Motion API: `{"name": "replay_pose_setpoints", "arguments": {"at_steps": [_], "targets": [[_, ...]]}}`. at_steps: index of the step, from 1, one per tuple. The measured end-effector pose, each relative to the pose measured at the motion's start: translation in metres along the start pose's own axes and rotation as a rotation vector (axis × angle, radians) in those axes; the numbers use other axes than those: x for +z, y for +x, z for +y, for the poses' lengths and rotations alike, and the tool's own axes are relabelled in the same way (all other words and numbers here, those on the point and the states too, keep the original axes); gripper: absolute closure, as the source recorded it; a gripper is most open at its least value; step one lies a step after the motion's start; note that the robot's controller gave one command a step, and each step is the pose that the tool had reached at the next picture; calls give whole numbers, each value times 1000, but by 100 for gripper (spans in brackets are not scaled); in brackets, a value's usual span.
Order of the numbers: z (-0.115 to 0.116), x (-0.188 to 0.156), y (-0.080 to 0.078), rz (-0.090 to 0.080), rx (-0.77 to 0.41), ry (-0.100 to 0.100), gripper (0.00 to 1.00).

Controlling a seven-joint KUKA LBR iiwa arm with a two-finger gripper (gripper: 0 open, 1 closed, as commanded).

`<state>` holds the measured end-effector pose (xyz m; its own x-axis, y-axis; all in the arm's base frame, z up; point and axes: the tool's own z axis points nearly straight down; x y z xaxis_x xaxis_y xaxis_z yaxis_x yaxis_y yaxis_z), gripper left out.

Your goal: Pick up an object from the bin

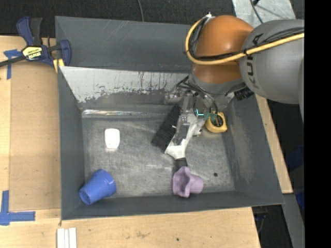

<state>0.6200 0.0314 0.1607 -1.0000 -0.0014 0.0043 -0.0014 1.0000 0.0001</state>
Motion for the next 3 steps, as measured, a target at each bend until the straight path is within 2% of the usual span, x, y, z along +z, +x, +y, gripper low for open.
{"name": "replay_pose_setpoints", "arguments": {"at_steps": [1,2,3], "targets": [[0,-5,-2,-8,0,0,0],[-19,34,-3,-17,-196,1,0],[-41,57,-1,-6,-400,0,0]]}}
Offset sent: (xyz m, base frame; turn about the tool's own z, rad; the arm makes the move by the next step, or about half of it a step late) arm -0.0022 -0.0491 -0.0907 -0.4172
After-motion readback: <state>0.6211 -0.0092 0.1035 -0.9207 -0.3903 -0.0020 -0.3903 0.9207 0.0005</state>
